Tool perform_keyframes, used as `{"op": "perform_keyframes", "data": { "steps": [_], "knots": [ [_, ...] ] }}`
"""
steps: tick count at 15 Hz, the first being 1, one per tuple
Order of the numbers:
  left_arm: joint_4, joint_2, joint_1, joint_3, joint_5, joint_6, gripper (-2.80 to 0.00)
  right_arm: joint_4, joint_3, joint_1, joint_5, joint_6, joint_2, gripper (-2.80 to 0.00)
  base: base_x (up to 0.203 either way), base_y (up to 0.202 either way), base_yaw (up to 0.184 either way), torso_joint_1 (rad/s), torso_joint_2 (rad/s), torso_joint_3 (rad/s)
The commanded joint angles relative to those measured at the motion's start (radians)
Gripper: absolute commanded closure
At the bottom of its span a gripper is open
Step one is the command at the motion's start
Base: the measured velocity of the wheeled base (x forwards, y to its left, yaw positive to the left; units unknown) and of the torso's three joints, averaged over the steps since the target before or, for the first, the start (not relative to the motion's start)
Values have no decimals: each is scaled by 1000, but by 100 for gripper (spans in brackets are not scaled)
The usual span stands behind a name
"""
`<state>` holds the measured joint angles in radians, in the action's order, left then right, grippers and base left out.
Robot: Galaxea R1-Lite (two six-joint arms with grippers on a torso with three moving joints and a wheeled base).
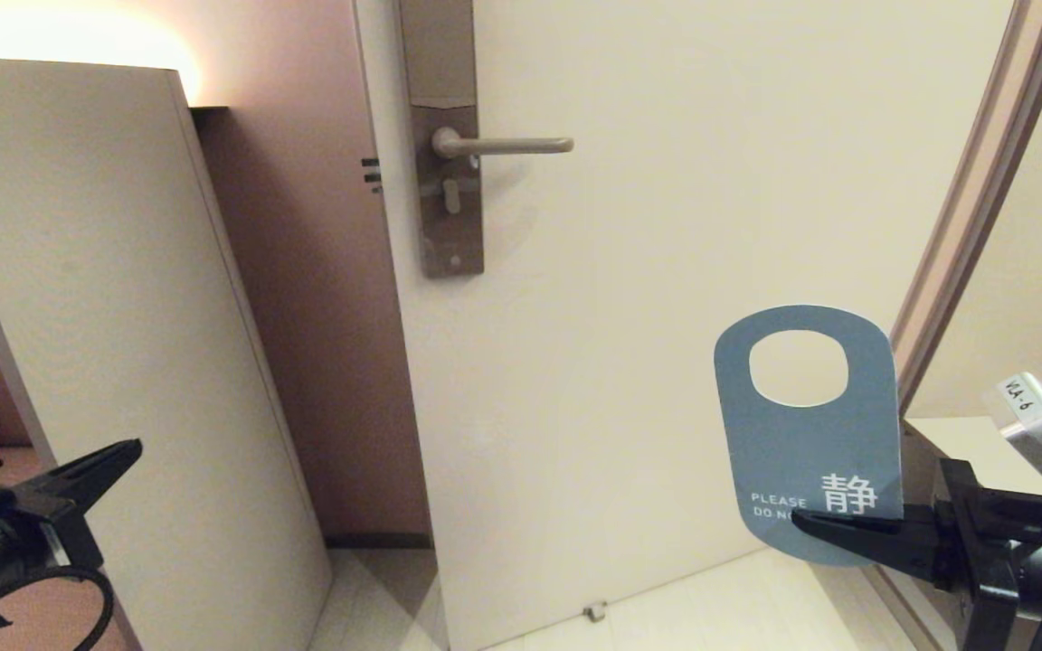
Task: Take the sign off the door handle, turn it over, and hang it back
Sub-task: Hang the sign back with the other side facing out
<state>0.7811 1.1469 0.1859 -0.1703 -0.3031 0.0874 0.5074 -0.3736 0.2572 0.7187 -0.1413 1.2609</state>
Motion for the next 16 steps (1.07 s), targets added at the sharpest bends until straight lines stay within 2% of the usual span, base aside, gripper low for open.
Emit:
{"op": "perform_keyframes", "data": {
  "steps": [1,11,14,16],
  "knots": [
    [12,-40,60,46,35,17,0,3,2,0,2,-1,0,0,0,0,0,0,0,0],
    [-1,-247,55,162,28,11,0,5,1,-1,-18,-3,-8,0,0,0,0,0,0,0],
    [-113,-385,56,164,30,12,0,5,1,-7,-41,-3,-17,0,0,0,0,0,0,0],
    [-226,-485,56,159,31,12,0,4,7,-26,-44,-3,-23,0,0,0,0,0,0,0]
  ]
}}
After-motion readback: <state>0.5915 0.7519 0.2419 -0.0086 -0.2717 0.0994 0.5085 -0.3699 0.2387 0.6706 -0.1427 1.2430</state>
